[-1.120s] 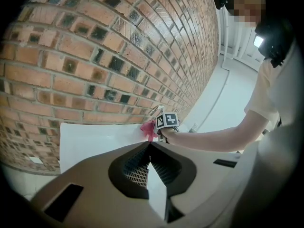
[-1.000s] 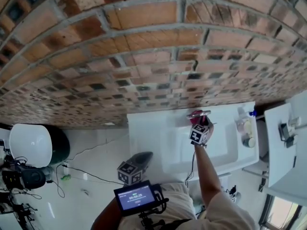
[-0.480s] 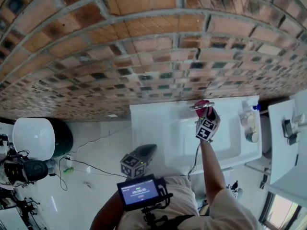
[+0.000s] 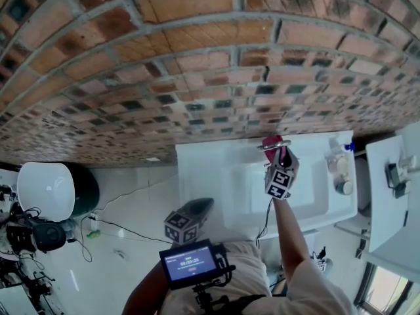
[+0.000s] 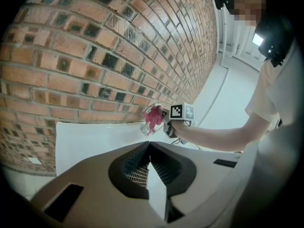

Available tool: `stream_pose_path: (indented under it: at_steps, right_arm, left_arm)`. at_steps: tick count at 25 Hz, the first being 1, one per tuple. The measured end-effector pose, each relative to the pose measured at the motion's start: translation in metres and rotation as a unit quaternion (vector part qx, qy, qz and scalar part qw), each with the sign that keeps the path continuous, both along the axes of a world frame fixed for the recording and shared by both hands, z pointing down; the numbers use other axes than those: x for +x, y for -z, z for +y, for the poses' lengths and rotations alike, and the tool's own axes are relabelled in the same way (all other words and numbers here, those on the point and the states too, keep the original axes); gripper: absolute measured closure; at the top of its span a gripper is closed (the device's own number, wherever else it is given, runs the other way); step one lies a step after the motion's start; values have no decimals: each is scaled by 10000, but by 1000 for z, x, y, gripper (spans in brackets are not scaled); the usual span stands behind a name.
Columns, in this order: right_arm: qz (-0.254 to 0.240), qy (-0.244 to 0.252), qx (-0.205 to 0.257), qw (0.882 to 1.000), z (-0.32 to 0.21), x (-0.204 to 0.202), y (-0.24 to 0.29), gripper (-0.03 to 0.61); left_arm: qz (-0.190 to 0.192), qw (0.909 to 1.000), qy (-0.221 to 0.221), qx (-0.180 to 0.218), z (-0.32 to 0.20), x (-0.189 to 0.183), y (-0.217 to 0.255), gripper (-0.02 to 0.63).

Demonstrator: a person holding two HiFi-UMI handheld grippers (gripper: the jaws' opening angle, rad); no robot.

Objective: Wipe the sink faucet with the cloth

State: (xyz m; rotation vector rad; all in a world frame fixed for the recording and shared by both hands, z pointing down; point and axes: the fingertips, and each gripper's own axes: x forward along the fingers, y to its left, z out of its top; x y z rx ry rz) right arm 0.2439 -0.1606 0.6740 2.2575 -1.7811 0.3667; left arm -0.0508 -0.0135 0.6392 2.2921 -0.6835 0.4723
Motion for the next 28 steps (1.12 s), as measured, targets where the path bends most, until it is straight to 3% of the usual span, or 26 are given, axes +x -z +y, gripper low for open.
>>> stream_pose_path:
  at_steps: [10,19,21,25,28]
  right_arm:
    - [705,968,296,9924,7,-52,16,500]
    - [966,1988,24,9753,12,-88,-13,500]
    - [940,2487,-196,9638,15,-105,-30,499]
    - [908,3796,-290,9202,32,-167,-42,499]
    - [457,4212,-297,9053,51,-206,-30,499]
  left_arm:
    - [-60,10000,-45,-18,0,12,-4,623]
    - [-46,9999,126,-78,8,24,-10,623]
    - [-49,9998,202,-60,9,24,-11,623]
    - [-105,9991,388,-136,13,18,-15,623]
    - [-124,9983,566,-114,10,6,-17,623]
